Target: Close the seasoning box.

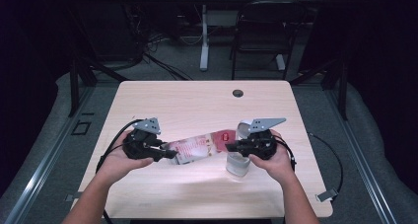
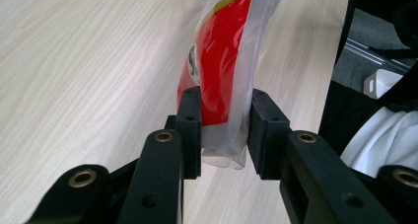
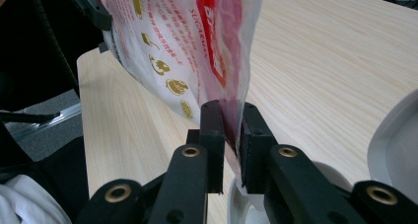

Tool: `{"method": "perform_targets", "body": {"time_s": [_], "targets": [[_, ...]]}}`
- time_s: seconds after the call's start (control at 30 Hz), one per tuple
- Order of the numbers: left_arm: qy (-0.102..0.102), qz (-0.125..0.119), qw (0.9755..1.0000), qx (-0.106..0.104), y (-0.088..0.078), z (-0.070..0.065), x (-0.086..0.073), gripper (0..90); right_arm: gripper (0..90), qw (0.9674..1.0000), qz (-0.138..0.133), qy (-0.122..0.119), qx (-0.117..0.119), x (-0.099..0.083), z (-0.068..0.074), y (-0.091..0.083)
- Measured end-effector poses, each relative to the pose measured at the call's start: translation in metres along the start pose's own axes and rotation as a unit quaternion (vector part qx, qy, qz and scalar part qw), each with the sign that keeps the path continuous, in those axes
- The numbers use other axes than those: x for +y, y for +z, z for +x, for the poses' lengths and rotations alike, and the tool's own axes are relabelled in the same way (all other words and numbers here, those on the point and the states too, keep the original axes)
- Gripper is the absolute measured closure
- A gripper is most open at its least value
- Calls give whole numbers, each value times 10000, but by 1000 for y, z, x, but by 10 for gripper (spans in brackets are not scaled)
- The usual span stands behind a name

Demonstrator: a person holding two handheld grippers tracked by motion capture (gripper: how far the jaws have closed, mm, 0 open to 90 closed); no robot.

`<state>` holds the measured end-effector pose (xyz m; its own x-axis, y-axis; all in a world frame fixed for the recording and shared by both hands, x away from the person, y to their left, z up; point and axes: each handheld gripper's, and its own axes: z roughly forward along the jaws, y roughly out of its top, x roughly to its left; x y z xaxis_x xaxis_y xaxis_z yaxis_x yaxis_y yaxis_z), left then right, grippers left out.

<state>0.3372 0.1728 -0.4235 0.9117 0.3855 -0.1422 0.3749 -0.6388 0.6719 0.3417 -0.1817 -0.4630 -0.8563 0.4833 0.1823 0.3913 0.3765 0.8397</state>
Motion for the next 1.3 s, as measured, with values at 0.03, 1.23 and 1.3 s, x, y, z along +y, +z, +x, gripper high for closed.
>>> {"method": "perform_targets", "body": {"time_s": [0.03, 1.23, 1.3], "targets": [[-1, 12, 10000, 8, -1, 0, 1, 703, 811, 10000, 0, 16, -4, 0, 0, 0], [90, -182, 9998, -53, -7, -1, 24, 717, 876, 9995, 159, 16, -285, -6, -4, -20], [95, -209, 9997, -76, -7, -2, 25, 718, 876, 9995, 129, 30, -300, -7, -4, -22]]}}
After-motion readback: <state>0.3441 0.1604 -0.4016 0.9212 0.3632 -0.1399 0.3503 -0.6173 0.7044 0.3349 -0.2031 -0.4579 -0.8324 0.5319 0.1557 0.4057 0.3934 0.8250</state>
